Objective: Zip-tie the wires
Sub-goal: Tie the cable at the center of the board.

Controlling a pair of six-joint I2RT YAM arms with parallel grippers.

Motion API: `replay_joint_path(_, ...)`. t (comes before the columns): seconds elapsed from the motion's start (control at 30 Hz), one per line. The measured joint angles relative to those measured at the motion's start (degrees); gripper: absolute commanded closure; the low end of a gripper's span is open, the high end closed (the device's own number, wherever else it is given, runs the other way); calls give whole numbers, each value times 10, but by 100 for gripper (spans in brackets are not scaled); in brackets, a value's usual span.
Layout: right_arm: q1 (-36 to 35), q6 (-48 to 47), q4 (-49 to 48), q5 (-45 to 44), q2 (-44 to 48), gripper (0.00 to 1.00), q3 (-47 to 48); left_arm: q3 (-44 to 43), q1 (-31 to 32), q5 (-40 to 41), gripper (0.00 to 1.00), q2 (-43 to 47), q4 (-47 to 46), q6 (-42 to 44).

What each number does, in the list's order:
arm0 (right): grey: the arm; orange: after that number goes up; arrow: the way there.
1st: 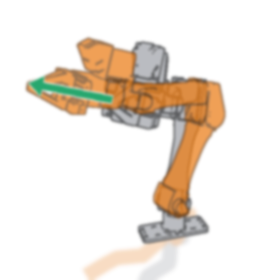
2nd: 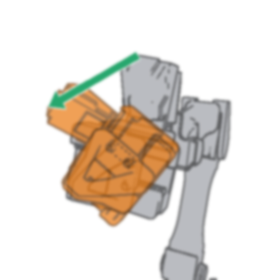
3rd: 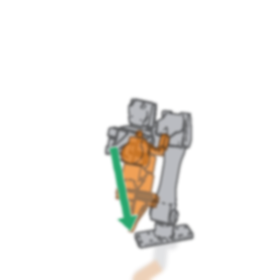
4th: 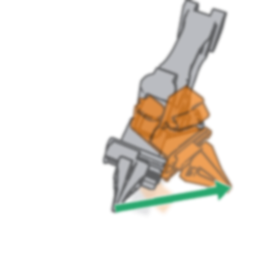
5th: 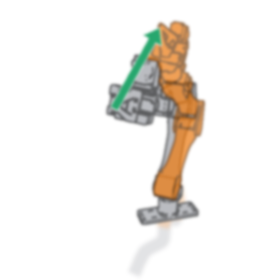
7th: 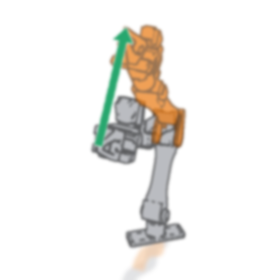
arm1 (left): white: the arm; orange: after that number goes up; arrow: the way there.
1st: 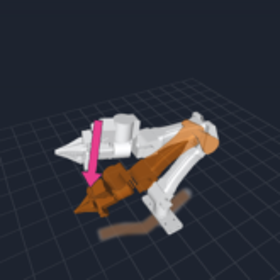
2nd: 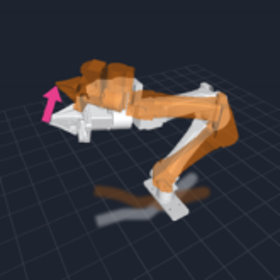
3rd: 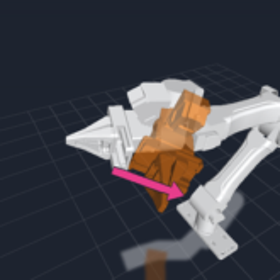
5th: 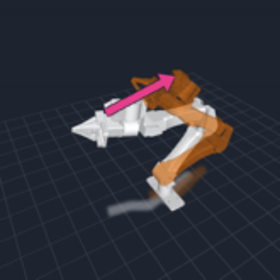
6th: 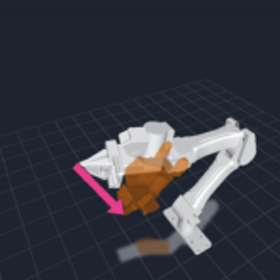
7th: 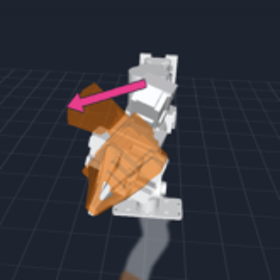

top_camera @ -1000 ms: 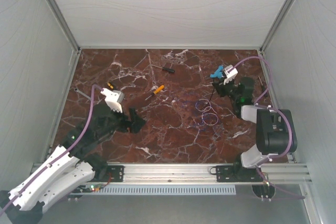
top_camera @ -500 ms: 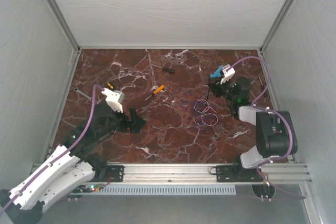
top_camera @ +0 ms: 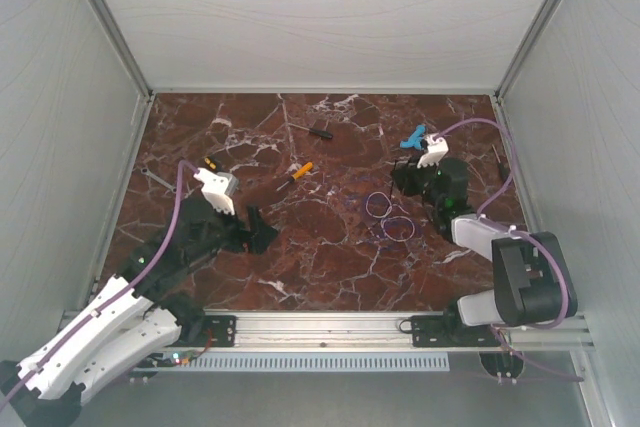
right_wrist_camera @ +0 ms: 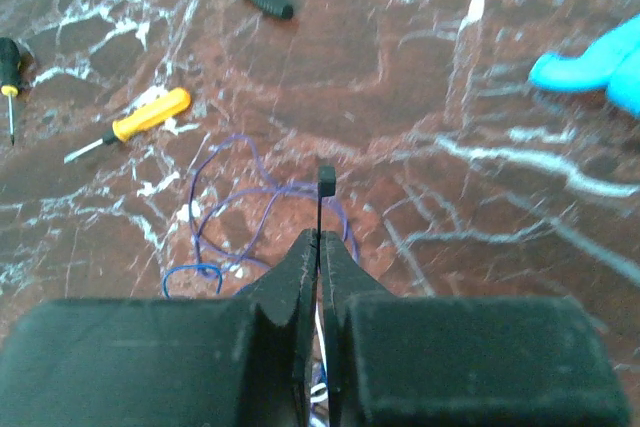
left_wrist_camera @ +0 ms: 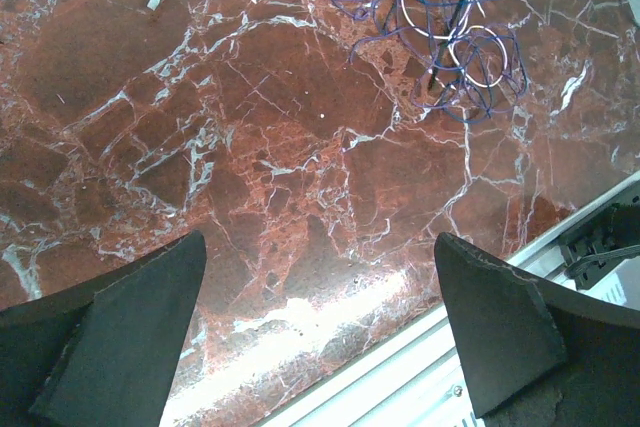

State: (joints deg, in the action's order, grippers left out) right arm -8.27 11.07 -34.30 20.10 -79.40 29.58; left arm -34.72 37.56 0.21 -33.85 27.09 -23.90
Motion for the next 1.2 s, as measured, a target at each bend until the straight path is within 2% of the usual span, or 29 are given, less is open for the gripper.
replay_joint_path(0.37, -20, 92, -53, -62, -6, 100, -106, 0, 5, 0, 4, 9, 0, 0)
replay_joint_path(0.57, -34, 122, -93, -94, -6, 100, -144, 0, 7, 3, 9, -1, 0, -2)
replay_joint_path(0.83, -83, 137, -136, -126, -30, 100, -150, 0, 7, 7, 28, -76, 2, -55)
replay_joint_path(1.07, -96, 150, -161, -133, -66, 100, -150, 31, 11, -17, 36, -89, -54, -118)
replay_joint_path(1.2, -97, 154, -176, -133, -68, 100, -151, 73, 35, -12, 38, -102, -115, -135)
